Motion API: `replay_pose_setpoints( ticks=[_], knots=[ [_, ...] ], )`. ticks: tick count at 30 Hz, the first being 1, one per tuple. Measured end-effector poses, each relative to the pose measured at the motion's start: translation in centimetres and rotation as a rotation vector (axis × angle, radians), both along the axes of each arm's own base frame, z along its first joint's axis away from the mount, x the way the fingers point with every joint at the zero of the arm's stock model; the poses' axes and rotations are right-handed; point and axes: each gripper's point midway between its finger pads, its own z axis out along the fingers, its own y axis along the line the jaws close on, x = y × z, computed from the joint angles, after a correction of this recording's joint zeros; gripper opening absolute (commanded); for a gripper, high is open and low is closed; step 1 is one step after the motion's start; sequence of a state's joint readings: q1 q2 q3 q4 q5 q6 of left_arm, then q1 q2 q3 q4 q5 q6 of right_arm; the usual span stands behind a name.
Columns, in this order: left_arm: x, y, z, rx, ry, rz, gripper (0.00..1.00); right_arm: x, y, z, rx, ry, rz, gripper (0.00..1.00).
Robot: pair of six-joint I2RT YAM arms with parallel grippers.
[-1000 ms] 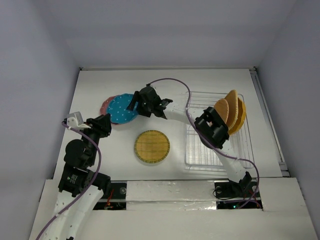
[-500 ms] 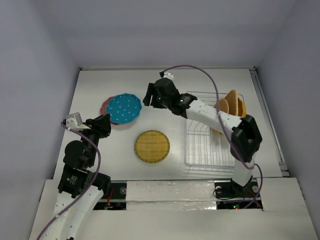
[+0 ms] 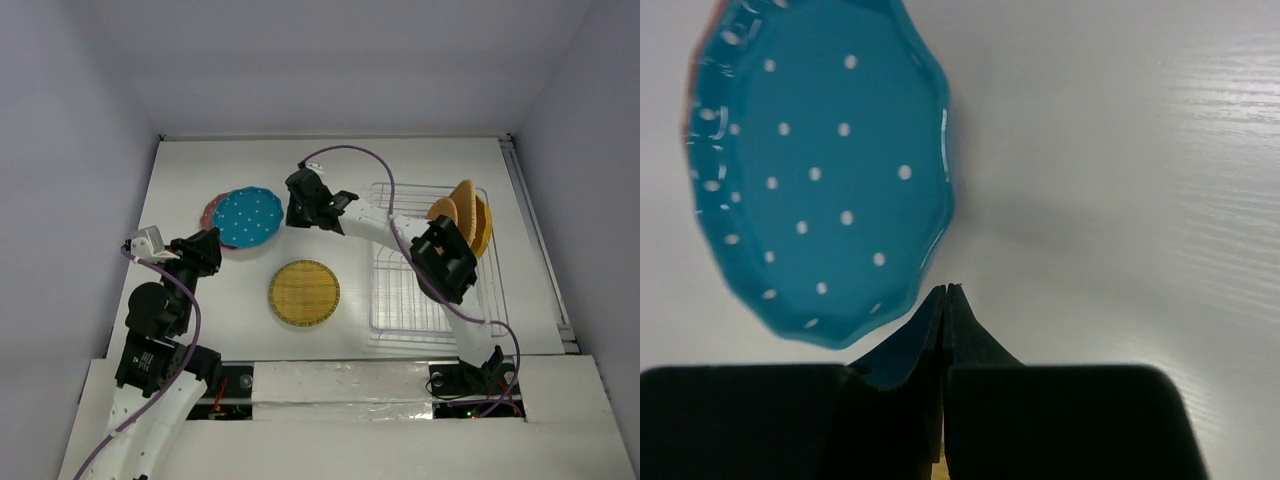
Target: Unload the plates from the dish rack
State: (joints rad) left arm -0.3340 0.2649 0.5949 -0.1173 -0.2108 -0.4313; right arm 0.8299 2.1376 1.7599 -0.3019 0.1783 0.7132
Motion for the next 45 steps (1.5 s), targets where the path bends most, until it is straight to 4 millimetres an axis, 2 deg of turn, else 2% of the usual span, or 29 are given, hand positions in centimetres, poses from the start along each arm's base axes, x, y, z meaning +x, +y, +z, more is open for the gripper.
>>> replay_pose_setpoints(
  ticks=[3,6,13,20,24,26,28,30,32,33,34,37,39,41,43,45],
  knots=[
    [0.0,0.0,0.0,0.000,0.000,0.000,0.30,0.3,0.3,-2.6,-0.041,0.043,-0.005,0.00],
    [0.0,0.0,0.0,0.000,0.000,0.000,0.30,0.7,0.9,-3.5,-0.050,0.061,-0.007,0.00],
    [0.0,0.0,0.0,0.000,-0.001,0.000,0.30,1.6,2.9,-3.9,-0.011,0.074,0.003,0.00],
    [0.0,0.0,0.0,0.000,0.000,0.000,0.30,2.9,6.0,-2.7,0.056,0.057,0.028,0.00],
    [0.0,0.0,0.0,0.000,0.000,0.000,0.30,2.5,6.3,-2.8,0.056,0.060,0.036,0.00],
    [0.0,0.0,0.0,0.000,0.000,0.000,0.30,1.8,5.6,-3.5,0.041,0.066,0.028,0.00],
    [0.0,0.0,0.0,0.000,-0.001,0.000,0.30,0.5,3.7,-4.2,0.001,0.081,0.013,0.00],
    [0.0,0.0,0.0,-0.001,-0.002,0.000,0.30,-0.8,1.3,-3.8,-0.043,0.081,-0.002,0.00],
    [0.0,0.0,0.0,-0.001,-0.002,0.000,0.30,-2.0,-1.3,-1.5,-0.067,0.045,-0.021,0.00],
    [0.0,0.0,0.0,-0.001,-0.002,0.000,0.30,-2.4,-2.6,0.0,-0.076,0.016,-0.033,0.00],
    [0.0,0.0,0.0,-0.001,-0.002,0.000,0.30,-2.9,-4.2,2.3,-0.079,-0.028,-0.052,0.00],
    [-0.1,0.0,0.1,-0.002,-0.006,0.000,0.30,-4.5,-9.4,10.3,-0.053,-0.176,-0.127,0.00],
    [-0.2,0.1,0.2,-0.004,-0.010,0.000,0.30,-6.1,-13.9,15.2,-0.019,-0.267,-0.197,0.00],
    [-0.3,0.1,0.3,-0.005,-0.014,0.000,0.30,-7.6,-19.0,17.8,-0.013,-0.320,-0.282,0.05],
    [-0.3,0.1,0.3,-0.005,-0.015,0.000,0.30,-8.8,-23.9,17.9,-0.053,-0.328,-0.367,0.14],
    [-0.3,0.1,0.3,-0.005,-0.015,0.000,0.30,-9.9,-28.1,17.0,-0.114,-0.315,-0.438,0.28]
  ],
)
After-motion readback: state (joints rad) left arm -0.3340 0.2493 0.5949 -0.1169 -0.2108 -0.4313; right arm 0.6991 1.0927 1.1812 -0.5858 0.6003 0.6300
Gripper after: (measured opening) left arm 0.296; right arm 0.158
